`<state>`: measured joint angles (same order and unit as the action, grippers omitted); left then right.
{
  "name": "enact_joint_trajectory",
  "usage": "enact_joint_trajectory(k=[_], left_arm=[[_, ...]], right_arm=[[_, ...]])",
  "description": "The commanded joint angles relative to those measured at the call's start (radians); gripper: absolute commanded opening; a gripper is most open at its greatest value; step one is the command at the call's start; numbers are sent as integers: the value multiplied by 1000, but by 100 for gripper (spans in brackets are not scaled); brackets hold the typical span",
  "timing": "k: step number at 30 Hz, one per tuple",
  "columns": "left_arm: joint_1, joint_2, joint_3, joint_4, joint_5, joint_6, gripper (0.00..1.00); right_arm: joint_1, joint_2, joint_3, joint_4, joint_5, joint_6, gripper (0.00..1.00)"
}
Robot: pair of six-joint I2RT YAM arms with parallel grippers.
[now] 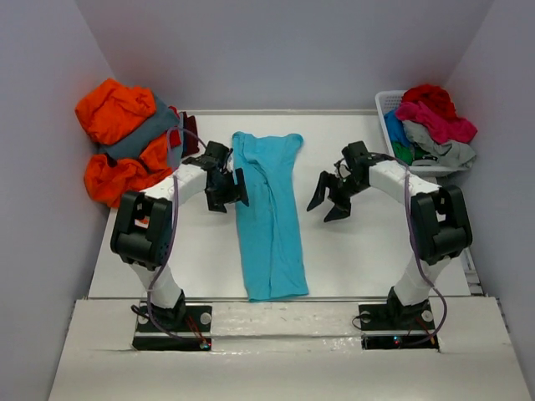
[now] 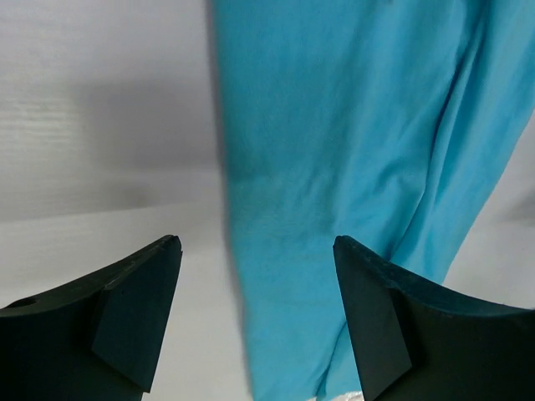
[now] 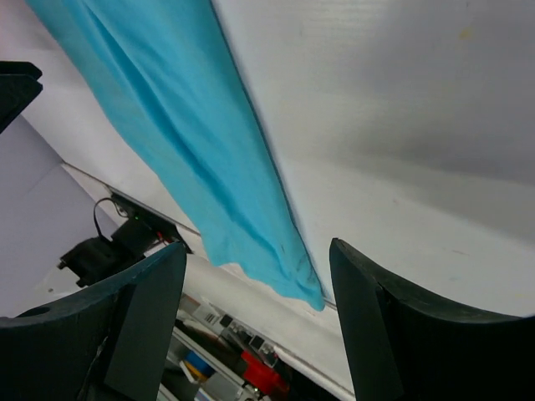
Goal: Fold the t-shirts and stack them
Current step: Pick up the rectangle-folded T-shirt from the center of the board.
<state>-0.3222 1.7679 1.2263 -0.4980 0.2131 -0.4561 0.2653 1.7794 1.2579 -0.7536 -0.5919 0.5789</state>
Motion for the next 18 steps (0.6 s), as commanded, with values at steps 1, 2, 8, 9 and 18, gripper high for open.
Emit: enact_joint_trajectory(k=[1,2,8,9,18], left_arm=[[-15,-125,-135,19,86,-36,85],[-27,-165,-158,16,95,-44,85],[-48,-341,-335,7,137,-79,85],[-48,-363,-353,6,144,-85,85],[-89,-519,-577,30,291,-147,86]], right_arm=[[25,-80,-106,56,-35,1,75],[49,-96,-153,62,-40,6,75],[123,-193,-313,92,-60,28,75],[132,-204,-330,97,-60,32,75],[196,-290,-489,169,-111,90,75]])
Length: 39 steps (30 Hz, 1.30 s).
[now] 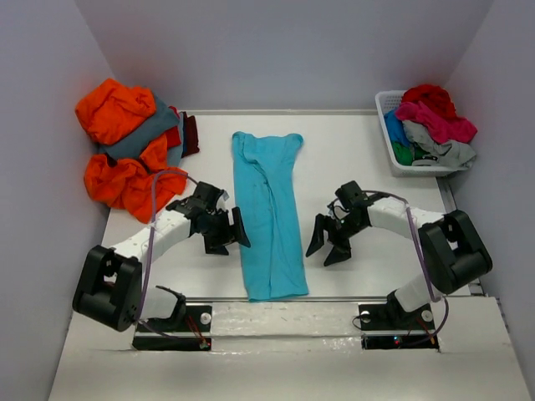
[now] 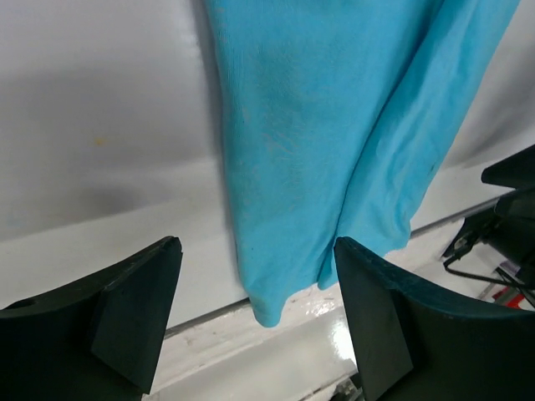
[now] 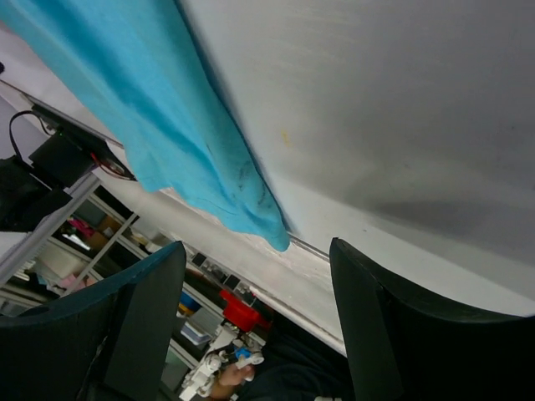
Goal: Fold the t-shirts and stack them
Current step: Pick up the rectangle-folded T-shirt from the center of the board.
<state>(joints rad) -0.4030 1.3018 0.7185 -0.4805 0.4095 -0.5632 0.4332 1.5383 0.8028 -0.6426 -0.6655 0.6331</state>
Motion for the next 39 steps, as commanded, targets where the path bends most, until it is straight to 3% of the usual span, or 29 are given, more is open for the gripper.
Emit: enact_joint_trajectory(k=[1,19,31,39], left_arm=[[-8,-76,-112,40,141,-50,86],[-37,-252,-346,100,374,-165,86],[-57,-265,-412,109,439,-207,87],[-57,-291,-504,224,480,-279,87]], right_arm=[[29,-66,-40,61,-33,42,75],[154,-63,-180,291,-167,209,75],[196,-50,-232,395,-198,303,74],[205,-33,-303,506,-233,366,74]])
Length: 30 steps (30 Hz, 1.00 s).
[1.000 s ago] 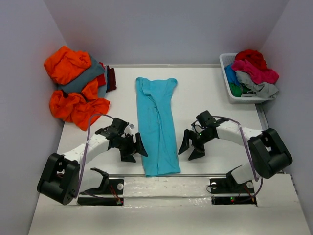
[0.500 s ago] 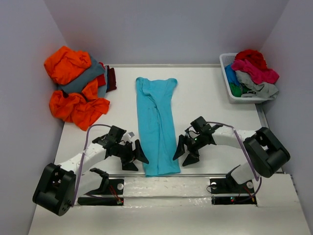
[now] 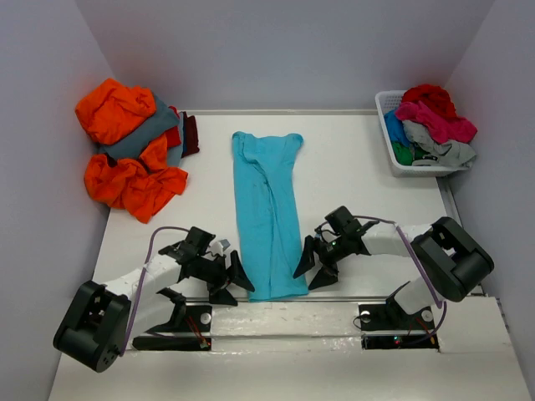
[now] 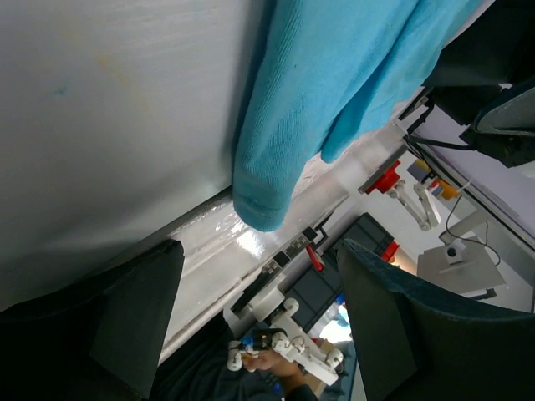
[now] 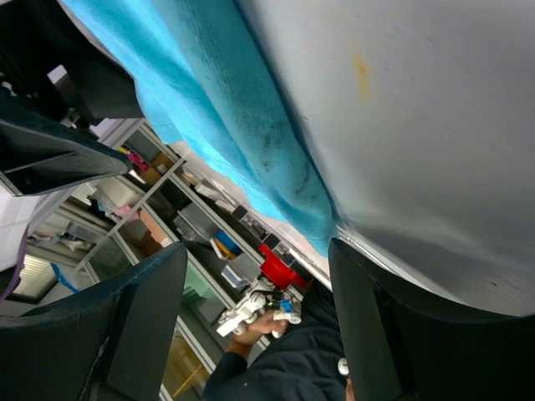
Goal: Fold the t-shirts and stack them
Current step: Pick up the rectangle-folded T-shirt from the center of the board.
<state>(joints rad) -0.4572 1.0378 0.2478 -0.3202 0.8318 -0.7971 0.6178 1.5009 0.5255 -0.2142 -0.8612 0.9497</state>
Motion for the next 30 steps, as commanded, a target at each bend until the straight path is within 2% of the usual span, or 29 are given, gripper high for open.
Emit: enact_joint_trajectory(k=[1,9,21,24,30], left_arm=[[-3,-31,-47,75,69,-50,87],[-3,-4,-42,182,82,-94,87],[-3,87,44,220,108,-60,86],[-3,88,48,233,121,-60,86],[-3,84,48,247,158,-60,86]], right_arm=[[20,2,-27,82,-39,50,74],[20,-22,-16,58,-47,49,73],[20,-149,-10,-40,-52,70,74],[20,-156,-31,13,-78,119,74],[20,-174,-110,237,-137,253,74]])
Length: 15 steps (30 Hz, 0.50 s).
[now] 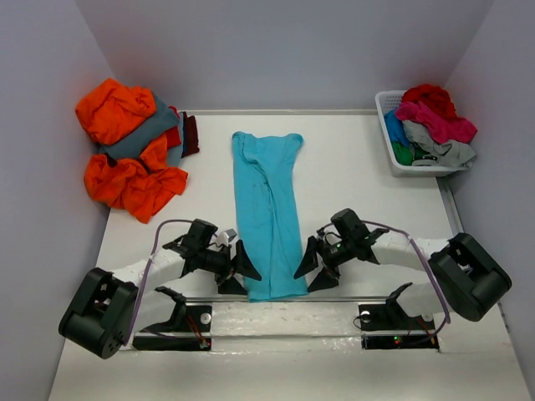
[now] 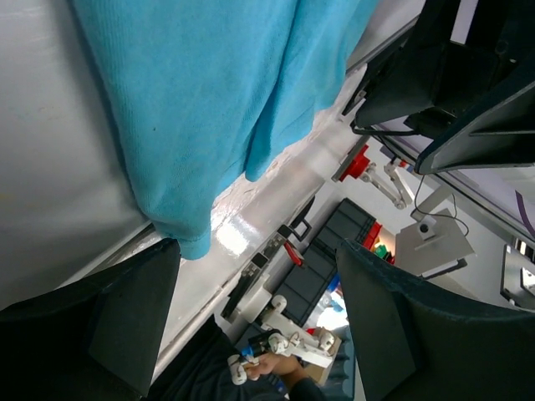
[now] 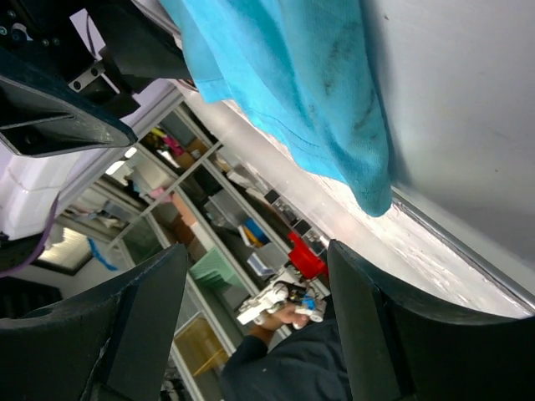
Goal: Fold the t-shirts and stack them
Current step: Pick up the rectangle-folded T-shirt from the center of the board.
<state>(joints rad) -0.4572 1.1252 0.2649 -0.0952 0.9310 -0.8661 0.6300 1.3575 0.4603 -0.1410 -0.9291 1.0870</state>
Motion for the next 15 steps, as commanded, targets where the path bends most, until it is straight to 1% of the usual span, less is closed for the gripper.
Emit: enact_joint_trajectory(k=[1,2,3,4,5,6,8,10,15], left_arm=[[-3,-5,31,23,58,7,86],[-3,-8,31,23,61,7,86],[-3,-8,31,20,61,6,86],[-3,-10,31,22,61,4,86],[-3,-5,31,22,61,4,86],[-3,-4,37,17,58,7,86],[-3,1,42,8,51,15,86],[-3,7,46,11,54,16,86],[-3,28,68,-6,58,42,86]], right_arm=[[8,-34,-49,184,-66,122,74],[8,-34,-49,184,-63,125,74],[8,-40,-40,137,-36,114,74],[8,-41,-23,53,-7,85,74],[8,-38,9,-60,110,36,73],[8,-31,114,-308,190,-92,73],[8,3,220,-449,348,-204,74],[8,12,250,-537,419,-225,74],[8,66,261,-571,503,-256,74]])
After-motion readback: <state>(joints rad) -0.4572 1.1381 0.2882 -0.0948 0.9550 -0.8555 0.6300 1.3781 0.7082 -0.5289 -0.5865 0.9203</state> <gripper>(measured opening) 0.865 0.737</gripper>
